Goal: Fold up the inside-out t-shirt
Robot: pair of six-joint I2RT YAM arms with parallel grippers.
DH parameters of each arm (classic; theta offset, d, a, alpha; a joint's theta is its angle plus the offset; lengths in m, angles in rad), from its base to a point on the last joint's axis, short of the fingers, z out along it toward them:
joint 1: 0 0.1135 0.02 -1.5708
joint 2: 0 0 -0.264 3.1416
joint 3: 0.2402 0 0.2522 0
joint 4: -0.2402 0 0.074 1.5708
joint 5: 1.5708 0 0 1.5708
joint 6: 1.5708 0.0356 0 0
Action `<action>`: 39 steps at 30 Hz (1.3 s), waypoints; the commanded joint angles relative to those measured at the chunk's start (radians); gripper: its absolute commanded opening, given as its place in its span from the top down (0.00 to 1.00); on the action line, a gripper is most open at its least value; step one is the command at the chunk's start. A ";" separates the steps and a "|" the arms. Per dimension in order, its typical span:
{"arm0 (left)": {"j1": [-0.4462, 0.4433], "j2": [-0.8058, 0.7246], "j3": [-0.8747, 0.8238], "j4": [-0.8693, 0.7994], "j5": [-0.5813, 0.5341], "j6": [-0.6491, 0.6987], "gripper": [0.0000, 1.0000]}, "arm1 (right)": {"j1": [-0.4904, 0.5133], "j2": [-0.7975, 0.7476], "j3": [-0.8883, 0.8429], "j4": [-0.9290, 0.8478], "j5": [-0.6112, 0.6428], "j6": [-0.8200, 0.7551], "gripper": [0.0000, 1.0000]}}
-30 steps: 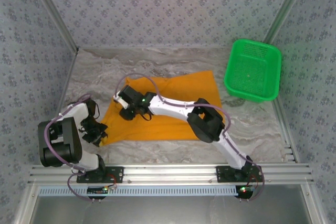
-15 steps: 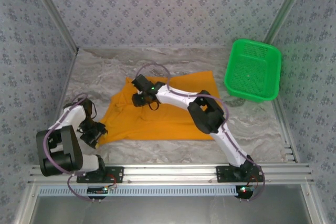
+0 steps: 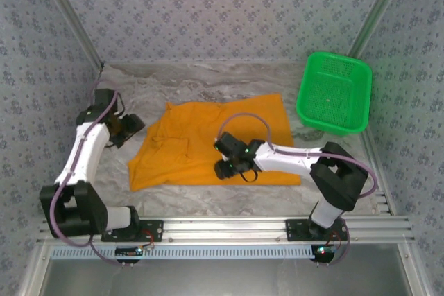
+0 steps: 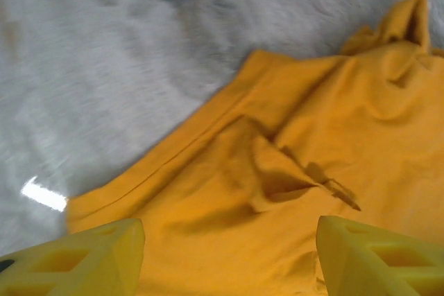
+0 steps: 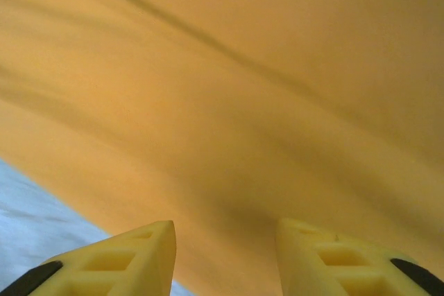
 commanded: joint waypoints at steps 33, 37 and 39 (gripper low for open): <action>-0.230 0.846 0.651 0.057 0.266 0.350 1.00 | -0.345 0.369 0.780 -0.232 -0.132 -0.174 0.46; -0.235 0.772 0.661 0.115 0.254 0.395 1.00 | -0.358 0.418 0.822 -0.230 -0.089 -0.171 0.48; -0.249 0.687 0.637 0.212 0.195 0.419 1.00 | -0.375 0.406 0.803 -0.207 -0.073 -0.143 0.50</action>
